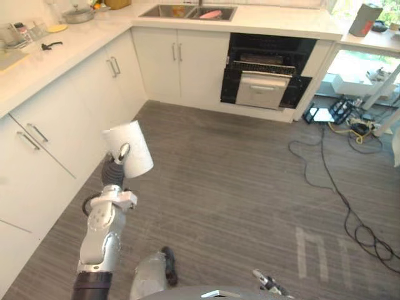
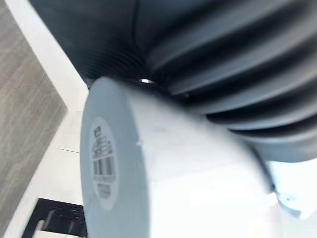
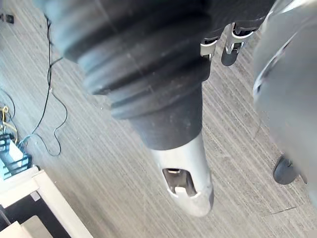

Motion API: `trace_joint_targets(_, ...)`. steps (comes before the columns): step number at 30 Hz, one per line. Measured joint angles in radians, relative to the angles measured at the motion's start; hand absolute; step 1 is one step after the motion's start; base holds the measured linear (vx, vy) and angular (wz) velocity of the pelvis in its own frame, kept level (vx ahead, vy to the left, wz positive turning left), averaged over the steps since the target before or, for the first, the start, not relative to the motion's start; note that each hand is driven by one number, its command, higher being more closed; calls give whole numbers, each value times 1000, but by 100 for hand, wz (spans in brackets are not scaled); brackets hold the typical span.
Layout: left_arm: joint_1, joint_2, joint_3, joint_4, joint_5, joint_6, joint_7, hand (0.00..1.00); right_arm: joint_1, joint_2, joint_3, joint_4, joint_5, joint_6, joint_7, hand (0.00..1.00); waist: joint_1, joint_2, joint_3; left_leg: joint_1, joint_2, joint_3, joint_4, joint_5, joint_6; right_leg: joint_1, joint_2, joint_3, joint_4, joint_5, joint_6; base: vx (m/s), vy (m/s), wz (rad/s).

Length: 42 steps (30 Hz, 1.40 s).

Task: Walk over to the sink, pick up the cup, carry it to the dishwasher, place the cup inside the dishwasher, then close the dishwasher door

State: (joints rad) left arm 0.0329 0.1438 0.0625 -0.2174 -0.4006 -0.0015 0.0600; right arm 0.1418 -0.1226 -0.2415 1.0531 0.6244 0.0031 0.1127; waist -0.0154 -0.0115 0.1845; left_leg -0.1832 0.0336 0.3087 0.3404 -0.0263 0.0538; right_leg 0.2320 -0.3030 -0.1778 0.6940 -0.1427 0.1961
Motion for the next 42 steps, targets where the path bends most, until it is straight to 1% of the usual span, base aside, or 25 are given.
trace_joint_targets(1, -13, 14, -3, -16, 0, -1, -1, 100, 6, 18, -6, 7, -1, -11, -10, 0, 0, -10, -5, 69, -33, 15, -88, -2, -1, -57, -27, 43, 102, 107, 31, 344, 167, -2)
trace_joint_targets(2, -23, 23, -4, -15, 0, 0, -1, 100, 10, 30, -13, 8, -1, -31, -13, 0, -2, -10, -3, 102, -44, 14, -124, -2, -1, -85, -27, 49, 159, 83, 28, 308, 127, -11)
trace_joint_targets(6, -112, 35, -85, 36, -8, -1, 24, 100, 17, 70, -19, -33, 31, -78, -14, 0, -40, 14, 15, 268, -64, -79, -264, 16, 13, -299, 96, -63, 195, -153, -123, 221, 34, 7)
trace_joint_targets(9, -147, 34, -199, 43, 3, -3, 14, 100, 49, 95, -19, -73, 45, -83, -9, 0, -79, 8, 24, 311, -53, -116, -340, 3, 18, -420, 136, -77, -161, -90, -124, 213, -63, 61)
trace_joint_targets(10, -147, 39, -224, 30, 13, -2, -2, 100, 82, 126, -44, -73, 46, -92, -1, 0, -90, -61, 12, 297, -117, -100, -199, -59, -1, -442, 79, -59, -418, -28, -110, 451, -78, 40)
trace_joint_targets(11, -136, 13, -220, 33, 14, -9, -2, 100, 97, 134, -41, -85, 45, -99, 12, 0, -69, -69, 38, 324, -87, -70, -83, -183, -2, -432, 78, -44, -527, 24, -116, 513, -82, 24)
trace_joint_targets(13, -69, -12, -223, 50, 24, 0, -3, 100, 144, 122, -34, -98, 48, -112, 19, 0, -72, -40, 25, 345, -20, -66, 22, -297, -45, -404, 104, -51, -489, 71, -110, 436, -171, 0)
trace_joint_targets(14, -34, -35, -228, 46, 46, -14, -3, 100, 154, 115, -34, -103, 52, -126, 22, 0, -62, -2, 0, 364, 23, -60, 29, -326, -69, -408, 135, -63, -451, 70, -81, 415, -214, -5)
trace_joint_targets(15, -25, -45, -231, 44, 53, -23, -3, 100, 155, 104, -35, -114, 58, -132, 26, 0, -55, 33, -12, 375, 48, -56, 26, -335, -74, -414, 152, -63, -413, 77, -104, 463, -277, -15)
trace_joint_targets(16, -13, -54, -232, 34, 54, -41, -6, 100, 157, 103, -30, -158, 77, -137, 37, 0, -51, 48, -23, 405, 75, -51, 4, -346, -93, -430, 169, -36, -292, 57, -182, 376, -249, -4)
trace_joint_targets(17, -2, -62, -233, 24, 56, -47, -6, 100, 163, 103, -24, -186, 81, -137, 38, 0, -58, 43, -35, 439, 87, -30, -21, -349, -99, -420, 169, -39, -239, 38, -194, 498, -341, 6)
trace_joint_targets(18, 28, -83, -235, -10, 61, -54, 3, 100, 183, 97, -1, -235, 87, -143, 40, 0, -64, 40, -59, 482, 122, 9, 19, -359, -126, -387, 173, -77, -221, 15, -150, 511, -282, 13)
trace_joint_targets(19, 28, -105, -241, -19, 68, -64, 9, 100, 175, 88, 5, -257, 86, -149, 38, 0, -69, 69, -66, 423, 179, 2, 239, -358, -121, -373, 200, -89, -206, -24, -153, 493, -262, 9)
trace_joint_targets(20, 31, -131, -255, -31, 81, -64, 23, 100, 164, 73, 13, -288, 82, -151, 36, 0, -63, 93, -72, 337, 235, 6, 467, -266, -69, -346, 228, -99, -212, -53, -161, 470, -240, 8)
trace_joint_targets(21, 32, -140, -258, -51, 83, -63, 38, 100, 165, 56, 20, -337, 65, -157, 36, 0, -62, 108, -70, 260, 315, 5, 629, -80, -37, -284, 259, -111, -255, -68, -169, 602, -286, 5)
trace_joint_targets(22, 27, -139, -243, -58, 83, -62, 44, 100, 151, 56, 35, -354, 35, -174, 37, 0, -58, 106, -70, 178, 377, 6, 797, -27, -20, -217, 278, -113, -301, -80, -169, 513, -241, 9)
trace_joint_targets(24, 29, -133, -207, -50, 78, -61, 47, 100, 137, 42, 32, -351, 16, -197, 35, 0, -44, 91, -73, 74, 399, 28, 876, -69, -16, -127, 285, -113, -395, -83, -172, 445, -178, -9)
trace_joint_targets(26, 29, -123, -168, -43, 74, -60, 53, 100, 99, 28, 32, -350, 17, -218, 32, 0, -30, 83, -77, 20, 393, 113, 711, -128, -41, -78, 284, -104, -471, -48, -163, 577, -181, -34)
trace_joint_targets(27, 26, -122, -151, -35, 74, -60, 66, 100, 60, 12, 33, -352, 18, -220, 29, 0, -32, 75, -73, 19, 351, 168, 473, -153, -81, -51, 277, -93, -499, -45, -158, 601, -85, -32)
trace_joint_targets(28, 21, -123, -153, -25, 74, -58, 71, 100, 26, -5, 34, -368, 17, -221, 24, 0, -36, 65, -71, 27, 265, 184, 198, -135, -109, -35, 255, -88, -511, -56, -138, 500, -27, -23)
trace_joint_targets(31, 13, -110, -163, -25, 72, -58, 88, 100, -17, -27, 40, -390, 19, -226, 7, 0, -43, 63, -73, -12, 131, 108, -225, 14, -159, 0, 237, -76, -534, -92, -82, 452, 76, -9)
trace_joint_targets(33, 5, -86, -166, 10, 67, -60, 90, 100, -18, -39, 54, -391, 19, -226, 8, 0, -38, 71, -76, -3, 117, 102, -274, 56, -133, 56, 241, -64, -535, -127, -37, 476, 175, -28)
trace_joint_targets(35, 7, -64, -160, 57, 53, -63, 89, 100, -5, -25, 83, -382, 39, -220, 5, 0, -22, 32, -80, 54, 86, 82, -236, 185, -31, 120, 201, -30, -521, -161, -39, 529, 206, -54)
trace_joint_targets(39, -5, -55, -145, 62, 57, -64, 64, 100, -4, -1, 101, -388, 37, -192, -25, 0, -47, -5, -86, 19, 66, 32, -15, 20, -11, 115, 143, -24, -389, -94, -64, 424, 180, 5)
trace_joint_targets(42, -22, -42, -142, 59, 90, -78, 34, 100, 17, 28, 100, -428, 40, -194, -61, 0, -48, -24, -83, 116, 21, 30, -48, -52, -3, -3, 62, -42, -40, 61, -24, 365, 176, 6)
